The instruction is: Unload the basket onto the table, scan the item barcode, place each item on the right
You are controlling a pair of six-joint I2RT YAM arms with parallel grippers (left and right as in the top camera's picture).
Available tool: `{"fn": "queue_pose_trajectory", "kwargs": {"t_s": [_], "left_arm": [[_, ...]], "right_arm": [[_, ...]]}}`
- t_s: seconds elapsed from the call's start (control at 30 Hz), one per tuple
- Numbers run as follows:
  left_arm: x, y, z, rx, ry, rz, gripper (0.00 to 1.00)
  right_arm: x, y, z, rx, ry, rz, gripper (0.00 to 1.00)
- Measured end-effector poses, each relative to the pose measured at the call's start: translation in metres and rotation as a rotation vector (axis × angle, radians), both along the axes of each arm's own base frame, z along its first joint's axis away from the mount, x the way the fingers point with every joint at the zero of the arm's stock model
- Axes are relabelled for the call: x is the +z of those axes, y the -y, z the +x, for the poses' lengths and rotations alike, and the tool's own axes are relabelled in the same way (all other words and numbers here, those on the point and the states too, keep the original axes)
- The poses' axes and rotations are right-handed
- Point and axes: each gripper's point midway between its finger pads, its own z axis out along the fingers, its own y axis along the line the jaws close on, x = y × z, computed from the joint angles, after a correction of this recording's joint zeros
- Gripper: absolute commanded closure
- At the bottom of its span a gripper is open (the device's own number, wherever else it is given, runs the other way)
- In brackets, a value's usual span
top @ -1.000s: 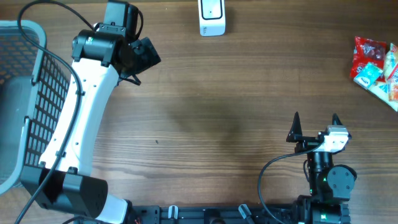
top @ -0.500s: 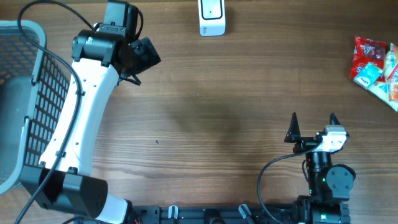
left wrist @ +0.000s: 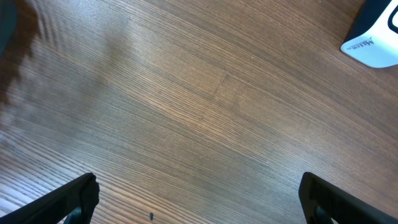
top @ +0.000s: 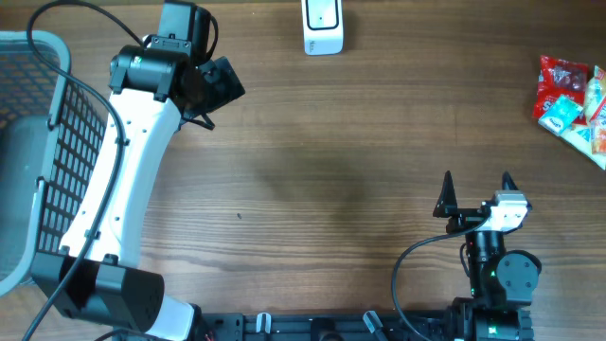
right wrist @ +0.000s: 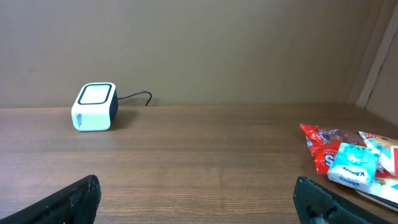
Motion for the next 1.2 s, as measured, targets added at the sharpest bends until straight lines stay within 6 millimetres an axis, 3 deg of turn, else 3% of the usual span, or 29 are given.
{"fn": "queue_pose_trajectory", "kwargs": {"t_s": [0.63, 0.73, 0.9, 1.07, 1.2], "left_arm": [[0.0, 0.0, -0.003, -0.023, 0.0, 0.065, 0.0], [-0.009, -0.001, -0.024, -0.104, -0.027, 0.116, 0.0], [-0.018, -0.006, -0.054, -0.209, 0.097, 0.132, 0.0], [-0.04, 0.013, -0.091, -0.46, 0.4, 0.077, 0.0], [-0.046, 0.012, -0.128, -0.52, 0.624, 0.076, 0.0]], "right_arm": [[0.0, 0.0, 0.0, 0.0, 0.0, 0.0, 0.0], [0.0, 0.0, 0.0, 0.0, 0.001, 0.0, 0.0], [0.0, 0.0, 0.0, 0.0, 0.003, 0.0, 0.0], [0.001, 0.0, 0.0, 0.0, 0.005, 0.0, 0.0], [0.001, 0.0, 0.0, 0.0, 0.006, -0.001, 0.0]]}}
